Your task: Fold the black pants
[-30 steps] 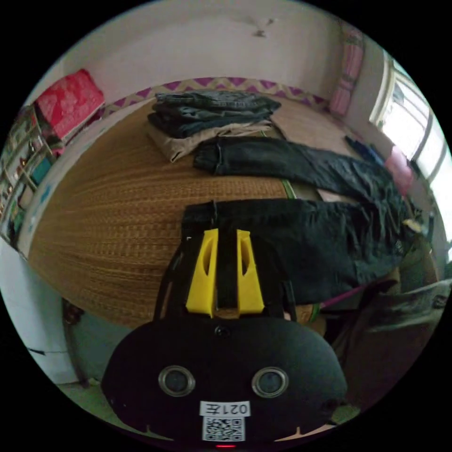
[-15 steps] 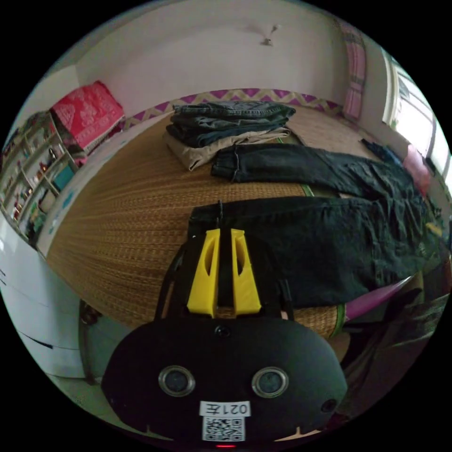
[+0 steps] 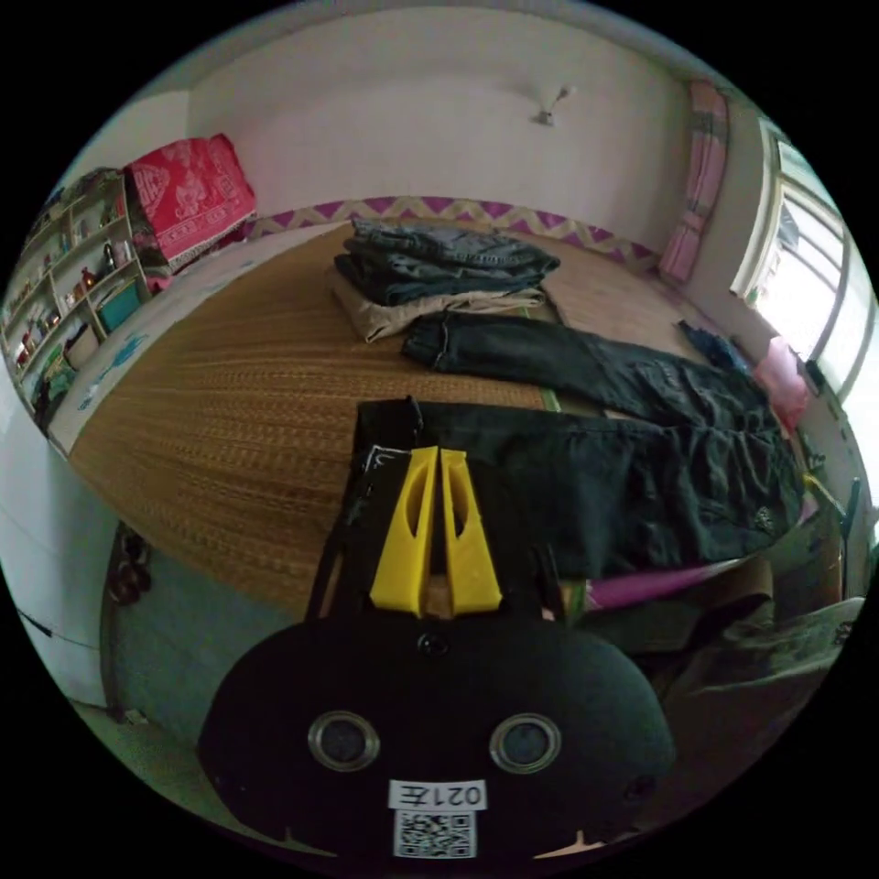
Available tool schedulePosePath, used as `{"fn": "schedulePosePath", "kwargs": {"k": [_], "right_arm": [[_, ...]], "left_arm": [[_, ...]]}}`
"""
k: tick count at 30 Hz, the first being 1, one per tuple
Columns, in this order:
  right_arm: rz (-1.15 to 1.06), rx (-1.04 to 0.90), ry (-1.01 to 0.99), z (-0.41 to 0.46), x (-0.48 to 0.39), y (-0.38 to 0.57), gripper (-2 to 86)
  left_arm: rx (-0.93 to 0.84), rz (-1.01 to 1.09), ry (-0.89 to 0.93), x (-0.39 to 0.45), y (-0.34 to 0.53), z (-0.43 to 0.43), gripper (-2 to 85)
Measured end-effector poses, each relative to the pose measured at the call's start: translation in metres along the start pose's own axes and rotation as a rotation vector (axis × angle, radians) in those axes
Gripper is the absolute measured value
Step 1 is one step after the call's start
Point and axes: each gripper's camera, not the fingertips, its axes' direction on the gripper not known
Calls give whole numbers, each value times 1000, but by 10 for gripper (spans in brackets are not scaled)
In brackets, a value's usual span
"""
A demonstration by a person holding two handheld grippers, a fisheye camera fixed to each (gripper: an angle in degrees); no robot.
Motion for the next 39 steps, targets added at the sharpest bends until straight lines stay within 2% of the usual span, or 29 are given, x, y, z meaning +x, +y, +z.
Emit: {"fn": "schedulePosePath", "kwargs": {"k": [5,11,15,17,19,21,26,30,39], "right_arm": [[318,56,-40,-40,55,57,89],[521,58,-89,-34,94,88,100],[624,66,-112,-22,122,90,100],[683,91,-165,-17,138,92,92],[686,92,-177,-14,143,90,93],[677,87,-172,-13,146,88,98],[690,84,-212,-8,160,88,101],[694,81,-217,-6,169,88,93],[705,67,-230,6,183,78,90]], "left_arm": [[57,-108,121,-16,53,-36,93],[163,-383,310,-60,97,-43,132],[123,-520,328,-76,97,-36,127],[103,-573,285,-85,96,-31,63],[120,-618,272,-93,98,-27,29],[131,-662,291,-104,98,-21,41],[115,-774,355,-136,98,2,129],[143,-786,373,-150,89,14,147],[105,-854,414,-172,47,52,118]]}}
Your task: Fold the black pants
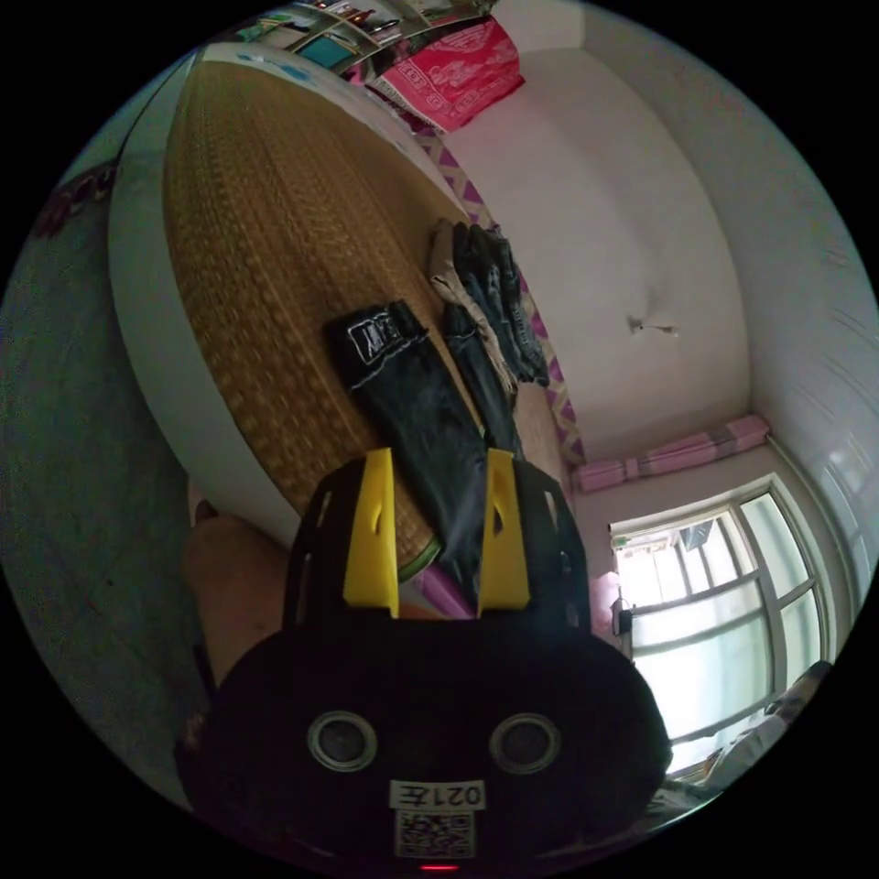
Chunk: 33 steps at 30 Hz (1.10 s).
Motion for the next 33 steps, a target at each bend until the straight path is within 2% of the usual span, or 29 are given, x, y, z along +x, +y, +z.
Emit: {"fn": "schedulePosePath", "kwargs": {"k": [2,4,9,11,15,17,21,23,26,33], "right_arm": [[8,3,-3,3,2,-4,86],[9,4,1,6,2,-6,81],[43,-30,-4,20,4,-14,20],[70,-37,-83,18,7,-23,6],[40,-59,-218,17,-5,-47,-2],[11,-77,-323,18,-25,-74,-4],[-86,-66,-377,26,-75,-129,-4],[-130,-60,-353,47,-104,-173,-4],[-100,-76,-308,98,-119,-228,-3],[-14,-184,-82,245,-104,-290,6]], "left_arm": [[-22,-73,-63,-3,-13,11,49],[-32,-103,-53,-4,-22,19,4],[-28,-118,15,-1,-35,34,-8],[2,-119,155,-1,-39,38,-9],[-4,-85,177,23,-55,48,-9],[-37,18,137,64,-75,57,-9],[-103,208,22,145,-116,82,-10],[-155,310,-78,197,-147,114,-10],[-231,352,-173,239,-186,176,-10],[-422,379,-415,264,-228,343,-9]]}}
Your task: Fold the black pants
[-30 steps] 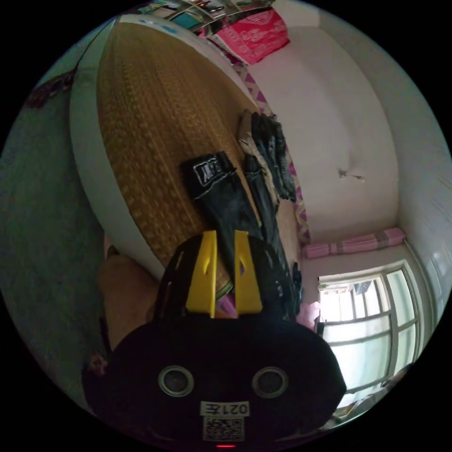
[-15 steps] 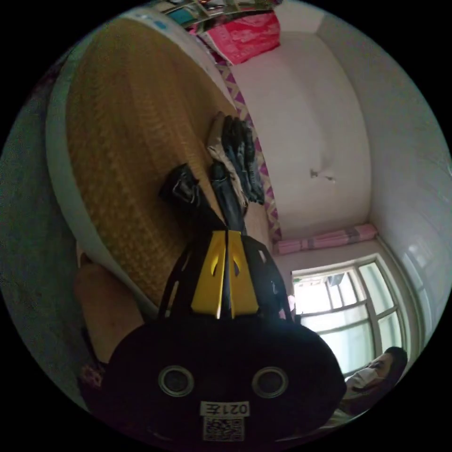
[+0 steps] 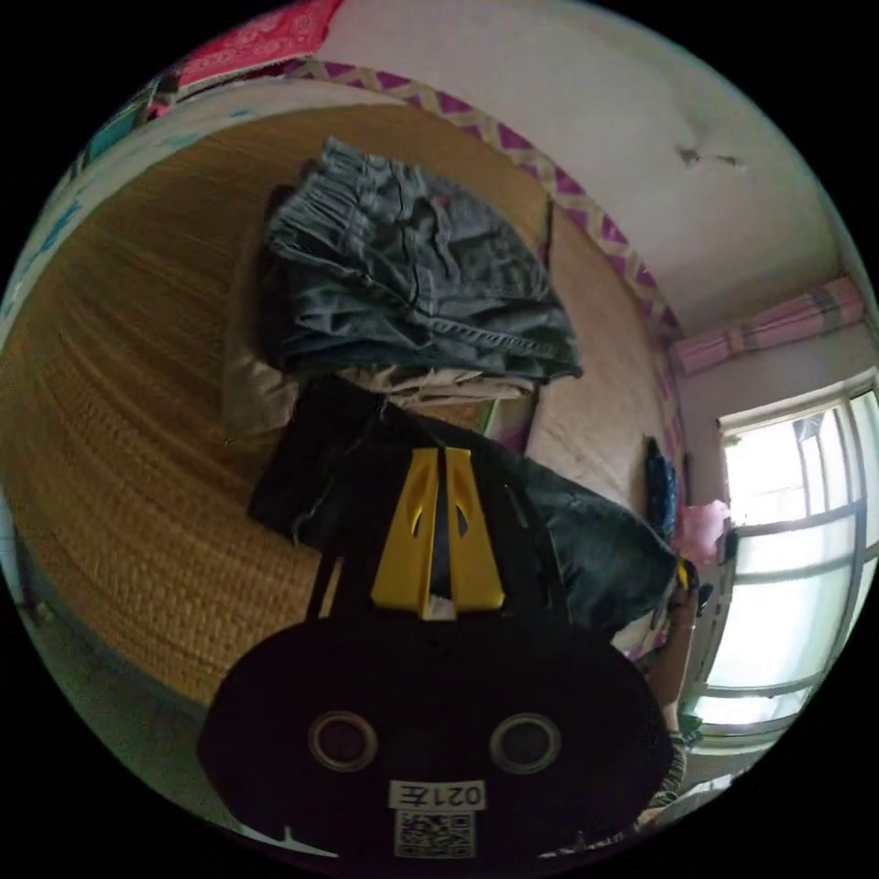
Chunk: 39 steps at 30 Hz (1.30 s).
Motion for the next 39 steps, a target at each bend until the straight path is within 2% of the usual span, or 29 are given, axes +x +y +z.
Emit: {"fn": "schedulePosePath", "kwargs": {"k": [3,5,9,12,14,16,17,18,20,22,26,29,32,39], "right_arm": [[-32,20,-19,14,4,7,19],[-148,12,-48,8,-14,23,30],[-404,-87,-55,17,-64,66,17],[-652,-246,65,63,-115,115,2],[-832,-353,225,110,-143,155,-3],[-883,-391,347,143,-147,174,-5],[-905,-406,438,163,-143,182,-6],[-935,-377,433,165,-142,186,-6],[-940,-352,434,164,-143,192,-6],[-888,-361,412,156,-143,192,-2],[-832,-246,319,112,-139,206,6],[-789,-205,266,91,-132,218,9],[-723,-190,174,75,-121,226,11],[-635,-175,78,49,-100,244,14]], "left_arm": [[85,92,-93,12,-4,10,-9],[227,168,-159,18,9,-6,-9],[263,240,-76,23,26,-9,-7],[189,295,-26,39,26,13,0],[124,355,-108,57,22,37,9],[68,352,-240,61,17,57,6],[96,356,-205,59,17,58,-2],[120,321,-197,56,17,55,-4],[240,189,-141,43,24,34,-7],[367,166,-18,34,41,12,-7],[317,11,183,9,66,4,8],[281,-108,297,-2,80,22,75],[260,-180,249,2,86,40,112],[359,-183,200,38,77,60,112]]}}
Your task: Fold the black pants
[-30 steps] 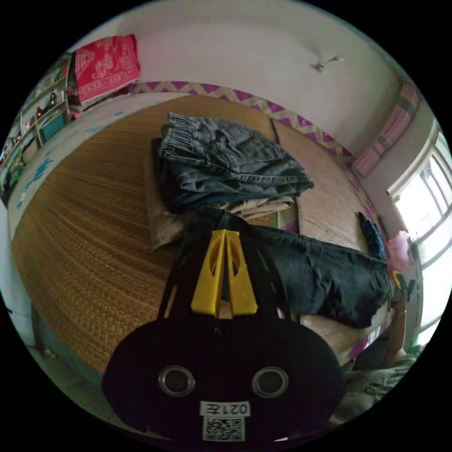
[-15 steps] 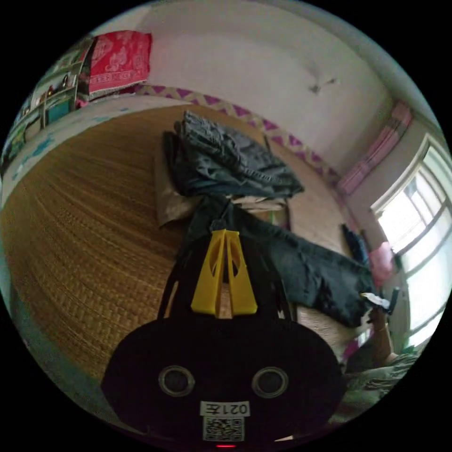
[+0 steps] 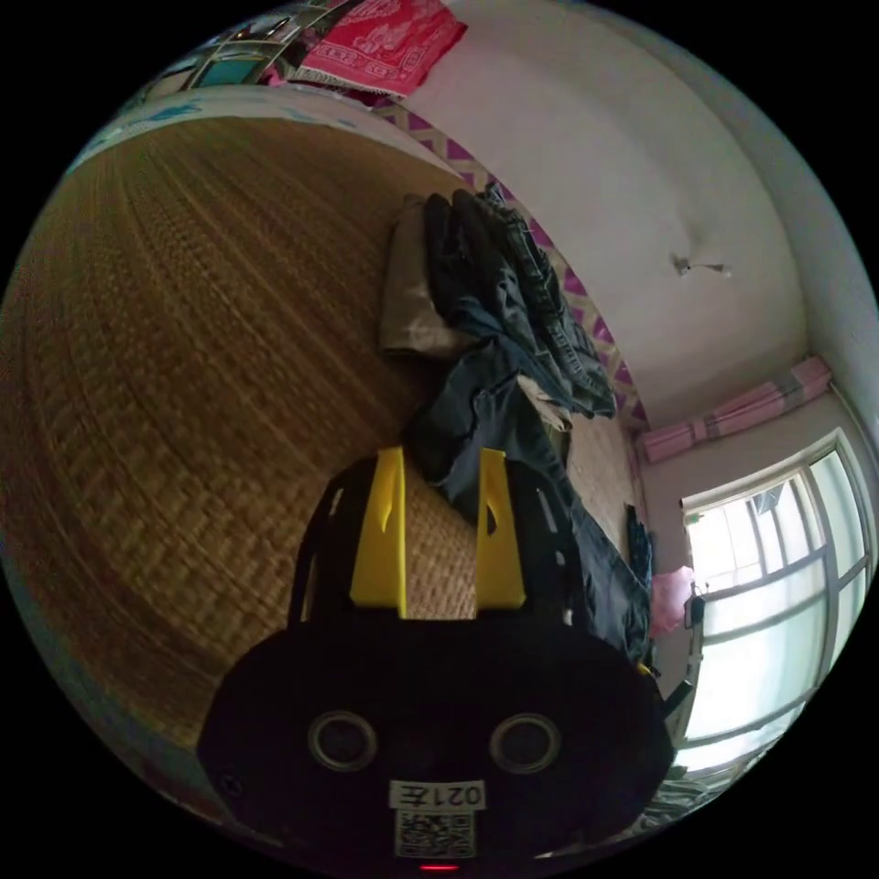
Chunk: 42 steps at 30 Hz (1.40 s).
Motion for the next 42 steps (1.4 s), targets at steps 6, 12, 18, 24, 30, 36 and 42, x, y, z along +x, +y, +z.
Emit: {"fn": "schedulePosePath", "kwargs": {"k": [6,12,18,24,30,36,42], "right_arm": [[68,12,-19,-12,12,28,13],[144,72,-54,-38,35,56,7],[172,126,-74,-65,49,78,5],[189,190,-108,-92,62,105,3],[249,216,-119,-112,79,142,1],[305,256,-101,-130,92,167,0],[302,264,-87,-132,88,157,37]], "left_arm": [[87,-15,96,24,21,16,62],[170,185,137,130,61,-21,27],[215,579,192,329,159,-35,26],[1,837,158,496,296,77,34],[-336,922,-41,541,427,236,35],[-161,992,-10,585,477,216,35],[-299,996,31,592,512,250,58]]}}
